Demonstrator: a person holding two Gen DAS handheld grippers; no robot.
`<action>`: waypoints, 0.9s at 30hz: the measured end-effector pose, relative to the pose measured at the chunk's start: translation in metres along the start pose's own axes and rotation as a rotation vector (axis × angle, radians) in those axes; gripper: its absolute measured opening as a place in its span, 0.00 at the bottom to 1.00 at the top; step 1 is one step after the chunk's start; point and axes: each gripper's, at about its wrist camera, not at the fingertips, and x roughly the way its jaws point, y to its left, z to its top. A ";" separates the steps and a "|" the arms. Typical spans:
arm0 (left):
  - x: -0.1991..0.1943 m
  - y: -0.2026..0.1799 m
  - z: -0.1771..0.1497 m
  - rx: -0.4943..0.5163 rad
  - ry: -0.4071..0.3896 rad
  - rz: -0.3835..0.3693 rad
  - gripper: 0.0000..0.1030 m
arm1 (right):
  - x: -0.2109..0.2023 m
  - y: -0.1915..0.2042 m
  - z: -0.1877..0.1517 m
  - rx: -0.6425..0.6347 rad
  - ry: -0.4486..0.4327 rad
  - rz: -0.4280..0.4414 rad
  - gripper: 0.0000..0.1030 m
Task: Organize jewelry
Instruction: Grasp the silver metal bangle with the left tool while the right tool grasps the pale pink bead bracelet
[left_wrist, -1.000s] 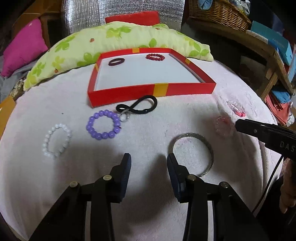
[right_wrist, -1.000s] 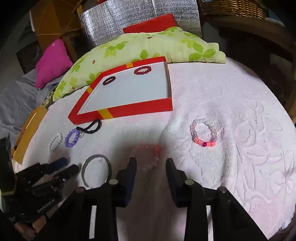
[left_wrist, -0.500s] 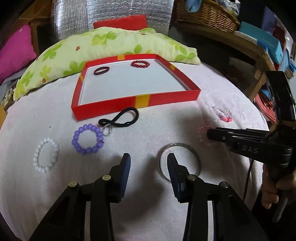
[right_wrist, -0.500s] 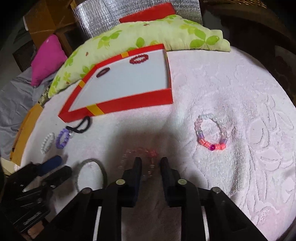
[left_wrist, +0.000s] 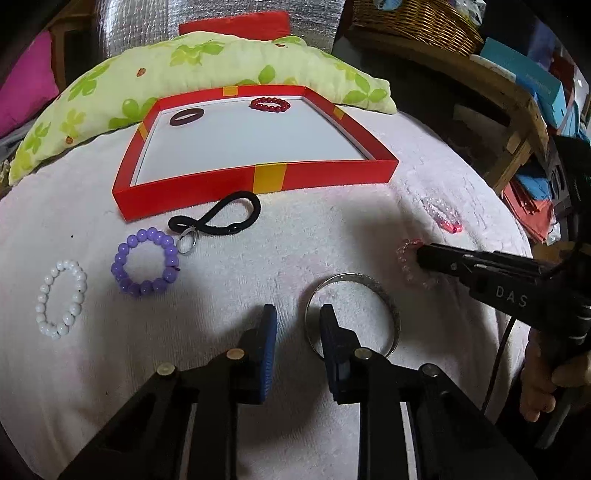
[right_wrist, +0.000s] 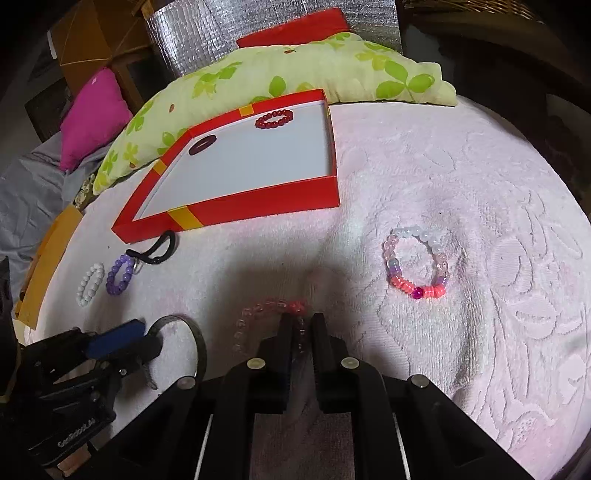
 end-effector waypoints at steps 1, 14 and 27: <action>-0.001 0.000 0.000 -0.005 0.002 -0.004 0.24 | 0.000 0.000 0.000 0.002 0.001 0.001 0.11; -0.004 -0.023 -0.003 0.075 -0.017 -0.051 0.68 | -0.001 -0.005 0.000 0.020 0.006 0.032 0.10; 0.008 -0.031 -0.005 0.097 -0.039 -0.044 0.72 | -0.001 -0.010 0.001 0.040 0.015 0.061 0.10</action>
